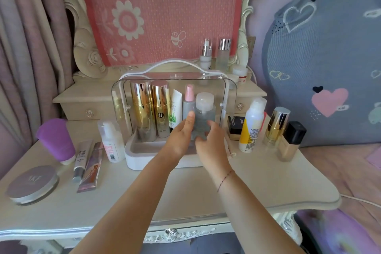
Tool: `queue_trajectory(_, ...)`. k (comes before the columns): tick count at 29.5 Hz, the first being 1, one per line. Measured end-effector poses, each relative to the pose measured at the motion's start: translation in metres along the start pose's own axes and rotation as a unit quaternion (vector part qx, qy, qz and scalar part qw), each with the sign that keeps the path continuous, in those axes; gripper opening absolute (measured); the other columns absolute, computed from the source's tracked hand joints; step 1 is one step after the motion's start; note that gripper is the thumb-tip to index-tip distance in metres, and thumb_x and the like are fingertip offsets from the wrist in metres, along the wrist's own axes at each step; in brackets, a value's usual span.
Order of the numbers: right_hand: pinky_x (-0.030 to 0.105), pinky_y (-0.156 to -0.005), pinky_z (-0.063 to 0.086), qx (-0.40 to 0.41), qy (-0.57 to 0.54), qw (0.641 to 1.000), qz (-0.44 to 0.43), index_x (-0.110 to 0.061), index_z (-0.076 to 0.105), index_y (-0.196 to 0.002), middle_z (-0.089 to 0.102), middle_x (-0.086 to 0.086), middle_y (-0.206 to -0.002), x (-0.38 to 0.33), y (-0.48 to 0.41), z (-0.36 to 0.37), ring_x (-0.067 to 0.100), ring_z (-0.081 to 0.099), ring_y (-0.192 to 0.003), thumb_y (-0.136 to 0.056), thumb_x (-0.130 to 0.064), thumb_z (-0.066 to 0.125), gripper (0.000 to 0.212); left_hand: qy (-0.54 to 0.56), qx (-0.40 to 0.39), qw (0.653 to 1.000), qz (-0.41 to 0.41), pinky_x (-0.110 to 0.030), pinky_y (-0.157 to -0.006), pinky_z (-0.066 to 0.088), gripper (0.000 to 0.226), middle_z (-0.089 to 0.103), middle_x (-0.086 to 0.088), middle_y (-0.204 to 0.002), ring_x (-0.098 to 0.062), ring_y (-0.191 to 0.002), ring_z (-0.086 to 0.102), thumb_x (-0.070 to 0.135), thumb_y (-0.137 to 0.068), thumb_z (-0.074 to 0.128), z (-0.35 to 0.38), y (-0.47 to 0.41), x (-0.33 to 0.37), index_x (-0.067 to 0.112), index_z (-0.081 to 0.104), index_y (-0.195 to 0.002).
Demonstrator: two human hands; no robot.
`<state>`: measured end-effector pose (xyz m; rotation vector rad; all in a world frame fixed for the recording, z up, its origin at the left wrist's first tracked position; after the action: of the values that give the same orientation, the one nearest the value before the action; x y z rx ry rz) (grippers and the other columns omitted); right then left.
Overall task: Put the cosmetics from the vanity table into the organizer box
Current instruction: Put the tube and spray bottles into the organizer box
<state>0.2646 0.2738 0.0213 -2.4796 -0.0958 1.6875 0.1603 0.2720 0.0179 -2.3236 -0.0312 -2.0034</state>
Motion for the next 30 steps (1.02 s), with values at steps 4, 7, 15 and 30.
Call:
queue_trajectory(4,0.017,-0.073,0.049,-0.010,0.011,0.999,0.035,-0.011,0.046,-0.131,0.052,0.011,-0.132,0.005,-0.021,0.003,0.023,0.057,-0.114,-0.091,-0.025,0.055,0.044,-0.048,-0.013,0.999,-0.023,-0.025,-0.083,0.040,0.067,0.058,0.008,-0.093,-0.015,-0.097,0.056,0.088,-0.063,0.022,0.009,0.000,-0.001,0.033,0.053,-0.087)
queue_trajectory(7,0.012,-0.067,0.044,0.007,0.026,0.998,0.051,-0.010,0.049,-0.125,0.054,0.012,-0.128,0.010,-0.026,0.002,0.024,0.057,-0.111,-0.092,-0.033,0.052,0.040,-0.048,-0.024,0.998,-0.029,-0.016,-0.070,0.032,0.049,0.054,0.025,-0.084,0.008,-0.082,0.049,0.077,-0.077,0.023,0.014,-0.002,0.000,0.042,0.055,-0.088)
queue_trajectory(15,0.040,-0.098,0.045,-0.015,-0.019,0.998,0.064,-0.003,0.042,-0.126,0.050,0.016,-0.128,0.007,-0.025,0.009,0.034,0.050,-0.117,-0.091,-0.026,0.051,0.043,-0.039,-0.014,0.999,-0.029,-0.023,-0.082,0.029,0.050,0.056,0.024,-0.090,0.003,-0.088,0.050,0.077,-0.076,0.025,0.011,-0.003,0.000,0.041,0.055,-0.093)
queue_trajectory(30,0.018,-0.080,0.049,0.264,-0.080,0.944,-0.180,-0.013,0.064,-0.097,0.065,-0.003,-0.094,-0.008,0.048,-0.106,0.012,0.062,-0.087,-0.083,-0.002,0.058,0.019,-0.271,0.158,0.936,0.159,-0.007,-0.072,0.035,0.042,0.060,0.016,-0.090,0.007,-0.082,0.049,0.056,-0.092,0.033,-0.073,0.078,-0.002,0.028,0.064,-0.095)
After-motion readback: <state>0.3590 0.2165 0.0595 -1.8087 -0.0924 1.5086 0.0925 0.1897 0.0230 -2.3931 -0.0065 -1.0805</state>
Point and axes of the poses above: each hand's wrist, its own y-axis away from the middle knuckle, its own z-axis out of the palm, x = y × z, the point moved 10 cm from there along -y, towards the middle knuckle
